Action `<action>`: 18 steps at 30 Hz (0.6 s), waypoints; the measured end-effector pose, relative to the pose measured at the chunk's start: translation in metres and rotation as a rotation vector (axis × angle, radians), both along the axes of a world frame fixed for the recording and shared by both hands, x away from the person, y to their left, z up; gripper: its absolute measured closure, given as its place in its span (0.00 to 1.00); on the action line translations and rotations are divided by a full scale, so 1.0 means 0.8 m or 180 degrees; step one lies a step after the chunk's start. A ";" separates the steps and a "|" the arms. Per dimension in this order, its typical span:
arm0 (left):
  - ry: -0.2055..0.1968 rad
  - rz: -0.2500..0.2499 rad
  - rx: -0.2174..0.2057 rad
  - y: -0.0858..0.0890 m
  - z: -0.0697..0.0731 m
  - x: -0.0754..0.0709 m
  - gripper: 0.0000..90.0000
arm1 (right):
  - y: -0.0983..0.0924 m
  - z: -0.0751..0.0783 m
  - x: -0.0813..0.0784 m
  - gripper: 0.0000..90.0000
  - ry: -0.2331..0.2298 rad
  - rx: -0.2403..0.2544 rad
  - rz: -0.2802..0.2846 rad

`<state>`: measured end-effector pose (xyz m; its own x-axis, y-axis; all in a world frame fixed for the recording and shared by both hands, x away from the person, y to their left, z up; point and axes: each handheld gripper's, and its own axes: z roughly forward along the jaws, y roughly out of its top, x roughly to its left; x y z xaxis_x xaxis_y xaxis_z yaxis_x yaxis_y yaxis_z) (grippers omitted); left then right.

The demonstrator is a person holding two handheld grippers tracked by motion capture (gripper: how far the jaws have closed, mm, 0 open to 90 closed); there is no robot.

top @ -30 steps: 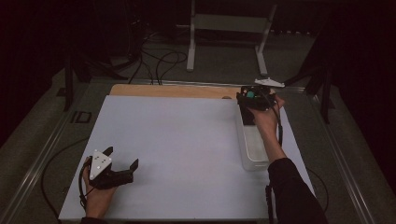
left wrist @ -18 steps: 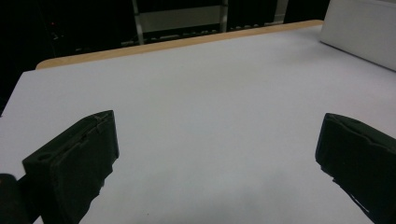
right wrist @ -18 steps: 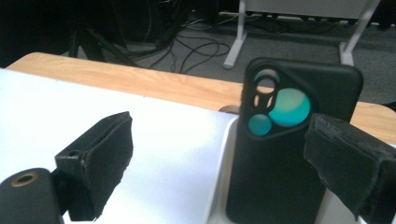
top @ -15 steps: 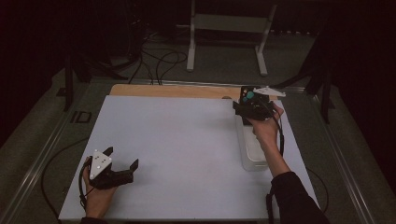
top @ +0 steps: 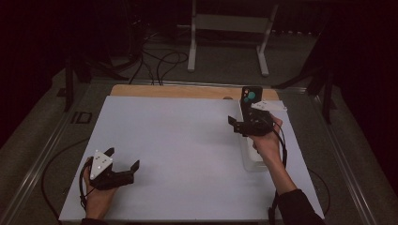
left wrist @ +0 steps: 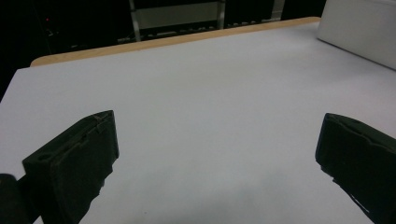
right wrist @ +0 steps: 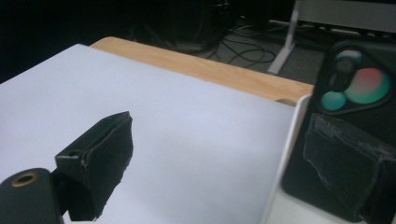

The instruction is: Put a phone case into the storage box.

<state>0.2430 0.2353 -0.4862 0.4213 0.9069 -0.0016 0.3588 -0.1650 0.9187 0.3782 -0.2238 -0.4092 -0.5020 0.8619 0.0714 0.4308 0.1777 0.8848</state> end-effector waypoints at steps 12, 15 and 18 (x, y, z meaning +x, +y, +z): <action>-0.0001 -0.0039 0.0036 -0.003 0.003 -0.001 0.00 | 0.008 -0.014 -0.054 0.09 -0.0142 0.0053 0.0315; -0.0013 -0.0048 0.0041 -0.003 0.004 -0.002 0.00 | 0.009 -0.013 -0.067 0.09 -0.0222 0.0056 0.0374; -0.0030 -0.0055 0.0040 -0.003 0.006 -0.003 0.00 | 0.008 -0.017 -0.079 0.09 -0.0265 0.0049 0.0427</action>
